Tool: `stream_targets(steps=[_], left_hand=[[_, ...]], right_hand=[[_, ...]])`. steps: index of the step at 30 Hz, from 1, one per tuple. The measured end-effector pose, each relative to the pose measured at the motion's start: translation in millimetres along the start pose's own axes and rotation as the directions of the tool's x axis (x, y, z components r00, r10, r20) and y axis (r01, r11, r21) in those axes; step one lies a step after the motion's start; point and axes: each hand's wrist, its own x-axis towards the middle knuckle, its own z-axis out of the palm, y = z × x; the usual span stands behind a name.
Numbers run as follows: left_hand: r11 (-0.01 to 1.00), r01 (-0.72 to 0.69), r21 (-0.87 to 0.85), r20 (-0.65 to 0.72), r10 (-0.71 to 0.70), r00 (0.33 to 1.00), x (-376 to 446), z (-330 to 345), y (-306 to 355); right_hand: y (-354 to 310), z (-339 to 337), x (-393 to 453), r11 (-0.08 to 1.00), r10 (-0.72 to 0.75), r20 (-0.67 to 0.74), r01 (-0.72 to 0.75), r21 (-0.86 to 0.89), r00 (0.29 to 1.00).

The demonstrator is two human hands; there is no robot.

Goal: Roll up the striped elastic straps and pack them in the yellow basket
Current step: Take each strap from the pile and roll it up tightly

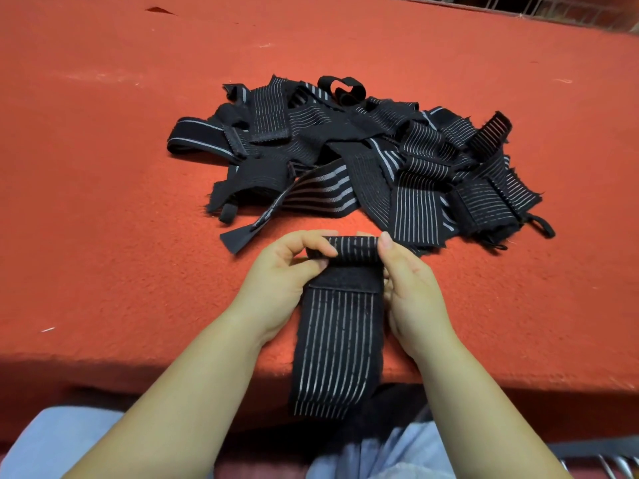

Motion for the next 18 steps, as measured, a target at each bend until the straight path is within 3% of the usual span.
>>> stream_targets(steps=[12, 18], left_hand=[[0.996, 0.079, -0.041, 0.044, -0.077, 0.996, 1.0, 2.7, 1.1], [0.995, 0.059, -0.085, 0.022, -0.057, 0.998, 0.8, -3.1, 4.4]], right_hand=[[9.1, -7.0, 0.0, 0.993, -0.089, 0.029, 0.087, 0.086, 0.996], [9.1, -0.5, -3.1, 0.978, -0.129, 0.045, 0.135, -0.162, 0.991]])
